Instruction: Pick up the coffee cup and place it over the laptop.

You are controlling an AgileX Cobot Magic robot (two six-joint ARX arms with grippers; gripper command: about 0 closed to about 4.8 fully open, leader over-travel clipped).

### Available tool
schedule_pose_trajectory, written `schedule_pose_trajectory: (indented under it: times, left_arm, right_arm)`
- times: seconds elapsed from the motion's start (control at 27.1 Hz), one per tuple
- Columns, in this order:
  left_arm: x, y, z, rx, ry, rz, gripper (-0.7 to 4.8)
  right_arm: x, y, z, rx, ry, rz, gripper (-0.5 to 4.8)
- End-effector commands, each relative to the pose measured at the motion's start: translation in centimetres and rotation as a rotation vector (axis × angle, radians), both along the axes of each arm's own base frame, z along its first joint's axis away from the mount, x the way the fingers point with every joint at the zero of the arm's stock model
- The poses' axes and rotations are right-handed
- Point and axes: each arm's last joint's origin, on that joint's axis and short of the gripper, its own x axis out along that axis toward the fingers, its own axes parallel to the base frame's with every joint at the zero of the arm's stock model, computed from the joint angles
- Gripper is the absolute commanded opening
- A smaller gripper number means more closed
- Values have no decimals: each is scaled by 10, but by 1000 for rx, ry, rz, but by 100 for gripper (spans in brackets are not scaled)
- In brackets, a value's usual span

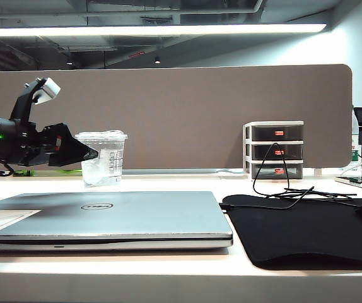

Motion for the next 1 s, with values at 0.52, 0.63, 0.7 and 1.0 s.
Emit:
schedule_pose_trajectory:
  times: [0.52,0.63,0.7,1.0]
  left_arm:
    - [46,-1,-9,35,14,-9,479]
    - [53,-1,-10,30,14,-10,479]
    - [55,-1,-11,30,15,-11,479]
    - [66,-6,-13,28,6,-25,479]
  right_arm:
    - [0,0,-3,-8,13,-3,-6]
    - [0,0,-3,-10,10,-4,-6]
    - [0,0,-3,-21,0,-4,-6]
    - [0,0,-3,-22,-2,-4,-6]
